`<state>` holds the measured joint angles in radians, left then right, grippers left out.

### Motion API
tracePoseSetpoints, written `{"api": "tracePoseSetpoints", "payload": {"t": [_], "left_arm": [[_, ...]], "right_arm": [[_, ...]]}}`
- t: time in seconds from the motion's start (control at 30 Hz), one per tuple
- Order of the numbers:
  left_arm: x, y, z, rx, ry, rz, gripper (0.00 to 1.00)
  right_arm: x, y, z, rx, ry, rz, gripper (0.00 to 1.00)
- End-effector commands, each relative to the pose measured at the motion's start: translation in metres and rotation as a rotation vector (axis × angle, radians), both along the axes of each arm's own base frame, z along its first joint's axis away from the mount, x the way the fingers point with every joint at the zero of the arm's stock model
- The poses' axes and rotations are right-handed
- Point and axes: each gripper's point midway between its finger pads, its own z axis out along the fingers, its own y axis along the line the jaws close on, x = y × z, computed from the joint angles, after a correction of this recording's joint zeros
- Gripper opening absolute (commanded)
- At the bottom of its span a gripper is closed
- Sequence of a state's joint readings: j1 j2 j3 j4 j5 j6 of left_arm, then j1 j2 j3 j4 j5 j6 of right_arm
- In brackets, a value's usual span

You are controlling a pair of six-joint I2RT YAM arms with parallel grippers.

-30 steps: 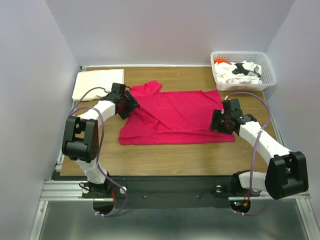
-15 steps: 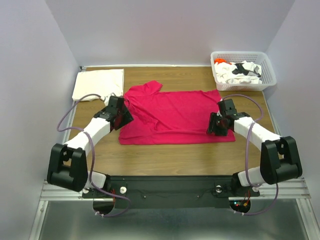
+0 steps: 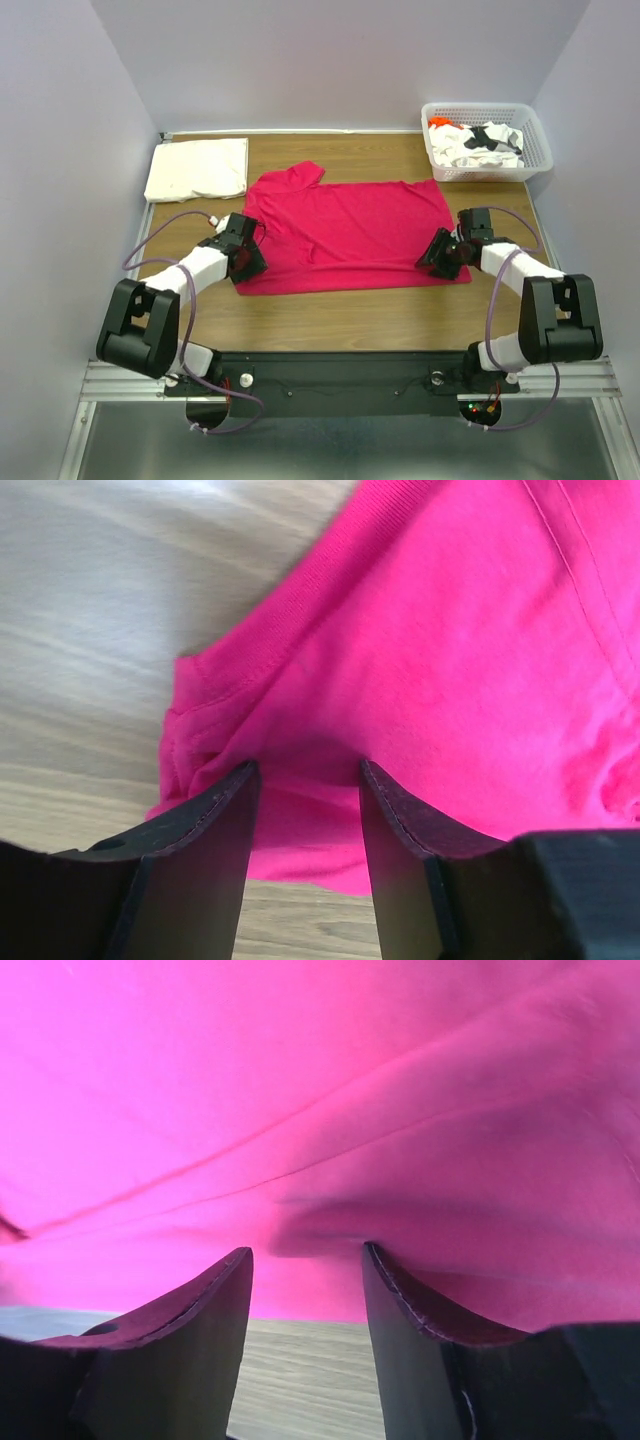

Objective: Fold and stack the t-shirts
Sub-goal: Flatten the tshirt out

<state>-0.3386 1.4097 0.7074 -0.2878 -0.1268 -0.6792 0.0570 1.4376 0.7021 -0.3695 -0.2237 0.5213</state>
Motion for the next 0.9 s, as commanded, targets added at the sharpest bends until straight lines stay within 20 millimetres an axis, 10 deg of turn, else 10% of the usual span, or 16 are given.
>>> {"api": "tracePoseSetpoints", "payload": {"t": [0.0,0.33,0.53,0.87], "left_arm": [[-0.046,0.028,-0.018,0.053,0.135,0.066,0.56],[-0.045,0.029,0.018,0.023,0.088,0.083,0.63],[0.002,0.031,0.072,0.074,-0.103,0.026,0.96],[0.102,-0.008,0.106,0.173,-0.23,-0.093,0.84]], "right_arm": [[-0.067,-0.016,-0.036,-0.001,0.236,-0.125,0.56],[-0.075,-0.02,0.003,-0.007,0.202,-0.196,0.61],[-0.012,-0.016,0.069,-0.089,-0.046,-0.038,0.59],[0.075,0.016,0.067,-0.23,-0.111,0.135,0.51]]}}
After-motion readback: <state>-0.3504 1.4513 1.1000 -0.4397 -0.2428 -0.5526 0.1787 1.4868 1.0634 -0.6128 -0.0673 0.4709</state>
